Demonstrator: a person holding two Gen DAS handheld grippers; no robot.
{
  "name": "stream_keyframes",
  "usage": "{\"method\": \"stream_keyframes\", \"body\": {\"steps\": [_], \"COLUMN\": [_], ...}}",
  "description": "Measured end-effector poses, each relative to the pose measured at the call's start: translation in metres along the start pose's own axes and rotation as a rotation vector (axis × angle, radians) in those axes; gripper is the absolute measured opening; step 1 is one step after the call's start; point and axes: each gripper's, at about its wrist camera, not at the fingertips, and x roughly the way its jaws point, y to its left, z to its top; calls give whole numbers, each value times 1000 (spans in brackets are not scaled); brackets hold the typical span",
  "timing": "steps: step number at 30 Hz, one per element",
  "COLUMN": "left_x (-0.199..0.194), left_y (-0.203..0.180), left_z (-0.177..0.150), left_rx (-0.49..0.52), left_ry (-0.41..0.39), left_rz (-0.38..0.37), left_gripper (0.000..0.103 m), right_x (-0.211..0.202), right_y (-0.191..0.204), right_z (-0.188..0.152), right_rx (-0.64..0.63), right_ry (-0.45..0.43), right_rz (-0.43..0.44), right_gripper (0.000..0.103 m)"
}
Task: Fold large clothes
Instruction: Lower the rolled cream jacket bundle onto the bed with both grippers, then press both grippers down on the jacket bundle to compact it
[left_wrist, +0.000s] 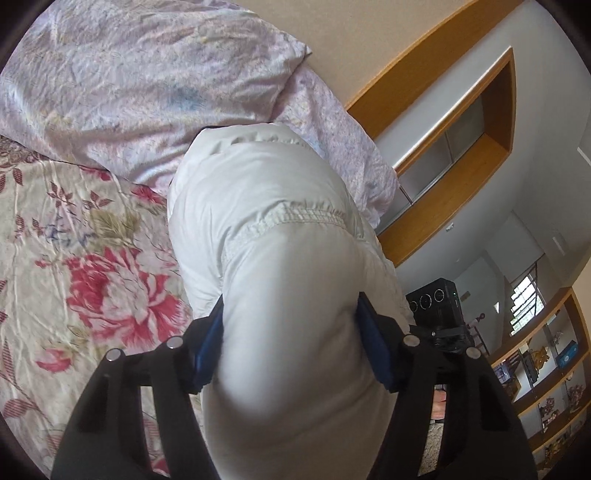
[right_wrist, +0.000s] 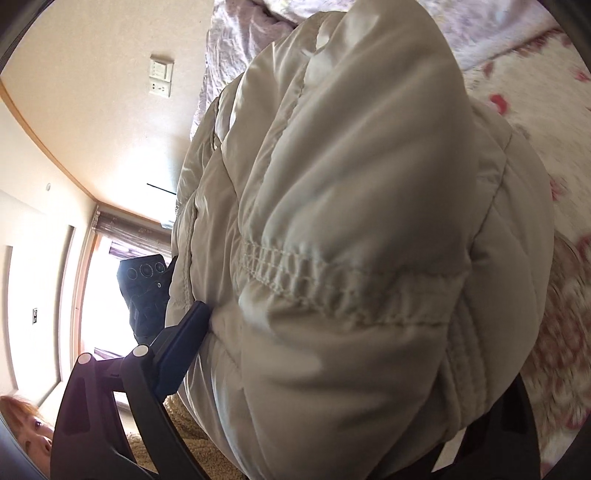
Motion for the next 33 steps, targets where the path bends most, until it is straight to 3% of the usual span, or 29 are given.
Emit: {"method": "stream_keyframes", "body": {"steps": [8,11,16,18,21,27,30,33], "left_x": [-15,-10,-1,0,-7,-24,-27,-21], "left_y": [44,59,78,79,71,51,34,17], "left_z": [14,16,13,13,12,15,15,16], "left_rx": [-43,-28,-32,-29,22,109,169,226], "left_ry": [-69,-70,-59,-54,-65,-113,-135,-134], "left_rz": [81,154,239,270,376,559,639,700], "left_gripper": [65,66,77,86,97,98,98,98], "right_x": [40,54,60,53,34,-40,-53,-26], "right_y": [8,-6,-35,-35,-27,-4,28,64], "right_z": [47,59,60,55,44,21,12,7], "right_rx": [-40,-21,46,37,23,-22,-136,-273], "right_ry": [31,19,-18,-32,-94,-338,-404,-399], "right_rz": [-26,-58,-105,-146,-245,-459,-502,-567], "right_gripper": [93,92,98,101,101,101,92,78]}}
